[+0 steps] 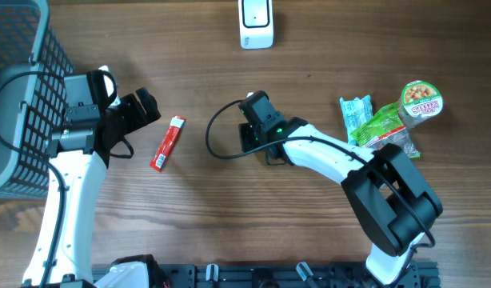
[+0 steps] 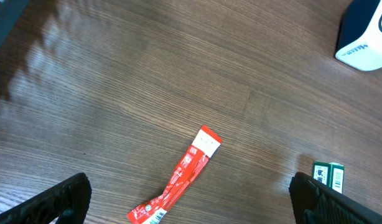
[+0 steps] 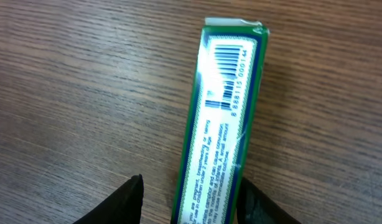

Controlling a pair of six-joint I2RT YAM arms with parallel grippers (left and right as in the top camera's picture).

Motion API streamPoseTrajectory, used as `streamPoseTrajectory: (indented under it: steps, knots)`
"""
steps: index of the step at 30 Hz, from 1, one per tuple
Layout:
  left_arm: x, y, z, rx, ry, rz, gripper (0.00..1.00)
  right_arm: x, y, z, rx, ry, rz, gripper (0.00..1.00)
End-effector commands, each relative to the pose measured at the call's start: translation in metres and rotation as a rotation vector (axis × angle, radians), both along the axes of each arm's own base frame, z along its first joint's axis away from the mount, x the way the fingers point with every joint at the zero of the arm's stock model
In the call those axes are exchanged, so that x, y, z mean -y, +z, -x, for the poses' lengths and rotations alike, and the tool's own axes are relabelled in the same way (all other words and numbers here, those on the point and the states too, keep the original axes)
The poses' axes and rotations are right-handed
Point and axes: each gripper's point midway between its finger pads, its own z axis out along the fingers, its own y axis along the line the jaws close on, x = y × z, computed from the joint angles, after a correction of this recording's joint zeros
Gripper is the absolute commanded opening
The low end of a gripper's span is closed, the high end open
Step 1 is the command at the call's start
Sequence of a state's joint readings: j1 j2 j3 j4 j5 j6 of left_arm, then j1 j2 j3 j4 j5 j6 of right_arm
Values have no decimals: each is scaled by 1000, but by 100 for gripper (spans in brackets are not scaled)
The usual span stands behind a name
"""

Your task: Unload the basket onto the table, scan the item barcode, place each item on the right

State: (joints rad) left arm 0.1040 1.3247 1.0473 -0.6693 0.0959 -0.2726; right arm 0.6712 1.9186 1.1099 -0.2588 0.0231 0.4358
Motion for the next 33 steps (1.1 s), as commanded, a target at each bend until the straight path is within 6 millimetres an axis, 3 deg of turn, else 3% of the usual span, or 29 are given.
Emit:
streamPoseTrajectory:
  steps: [1, 5, 12, 19, 24, 29, 33]
  knots:
    - [2, 6, -3, 17, -8, 3, 100, -6, 22, -11, 64, 22, -15, 46]
    - [2, 6, -3, 17, -8, 3, 100, -6, 21, -11, 64, 25, -13, 36]
    - [2, 6, -3, 17, -8, 3, 100, 5, 17, -11, 74, 4, 51, 36]
    - [2, 6, -3, 17, -8, 3, 100, 3, 44, -15, 134, 22, 28, 34]
    - [2, 6, -3, 17, -8, 3, 100, 3, 53, -16, 155, 38, 26, 24]
    - [2, 6, -3, 17, -8, 3, 100, 6, 47, -11, 131, 43, 38, 61]
    - [2, 6, -3, 17, -8, 3, 100, 2, 41, -5, 100, 63, 17, 59]
